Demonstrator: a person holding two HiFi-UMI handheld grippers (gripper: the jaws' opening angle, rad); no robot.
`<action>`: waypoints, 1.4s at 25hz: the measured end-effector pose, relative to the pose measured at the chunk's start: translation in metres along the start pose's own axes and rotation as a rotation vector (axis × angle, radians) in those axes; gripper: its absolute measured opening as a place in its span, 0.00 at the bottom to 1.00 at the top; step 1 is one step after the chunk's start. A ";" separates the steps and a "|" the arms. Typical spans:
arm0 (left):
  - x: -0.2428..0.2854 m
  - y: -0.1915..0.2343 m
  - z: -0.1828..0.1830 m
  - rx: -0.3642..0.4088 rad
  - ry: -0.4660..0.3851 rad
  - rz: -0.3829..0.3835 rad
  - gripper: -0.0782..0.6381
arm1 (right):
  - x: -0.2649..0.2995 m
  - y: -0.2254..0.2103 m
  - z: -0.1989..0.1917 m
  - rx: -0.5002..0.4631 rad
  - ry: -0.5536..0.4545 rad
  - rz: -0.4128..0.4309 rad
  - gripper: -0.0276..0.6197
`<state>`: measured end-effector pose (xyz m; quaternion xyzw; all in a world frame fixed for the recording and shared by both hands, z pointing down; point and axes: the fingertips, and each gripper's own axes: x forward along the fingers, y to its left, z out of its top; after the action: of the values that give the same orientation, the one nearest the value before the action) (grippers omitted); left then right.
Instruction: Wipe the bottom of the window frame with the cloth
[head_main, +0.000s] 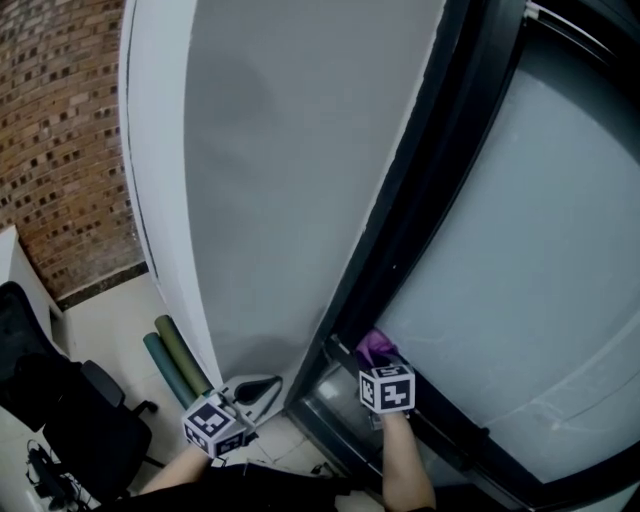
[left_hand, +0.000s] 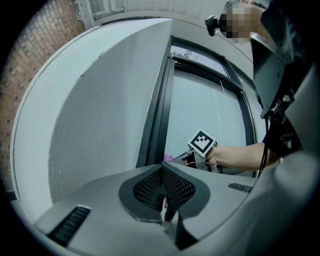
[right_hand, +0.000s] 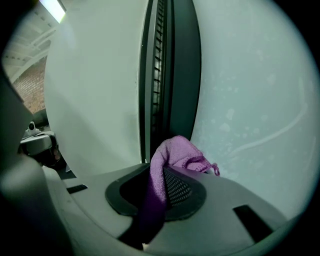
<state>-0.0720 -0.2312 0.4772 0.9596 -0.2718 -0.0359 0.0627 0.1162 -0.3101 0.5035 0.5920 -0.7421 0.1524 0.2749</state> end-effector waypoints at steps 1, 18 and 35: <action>0.001 -0.001 -0.001 -0.002 0.002 -0.006 0.11 | -0.001 0.002 -0.003 0.005 -0.003 0.004 0.16; 0.019 -0.015 -0.006 0.003 0.008 -0.071 0.11 | -0.021 0.023 -0.025 0.032 -0.072 0.103 0.16; 0.028 -0.012 0.030 0.042 -0.098 -0.057 0.11 | -0.131 0.026 0.003 0.179 -0.635 0.185 0.16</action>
<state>-0.0451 -0.2394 0.4447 0.9651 -0.2480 -0.0787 0.0283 0.1094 -0.2007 0.4266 0.5621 -0.8247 0.0493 -0.0378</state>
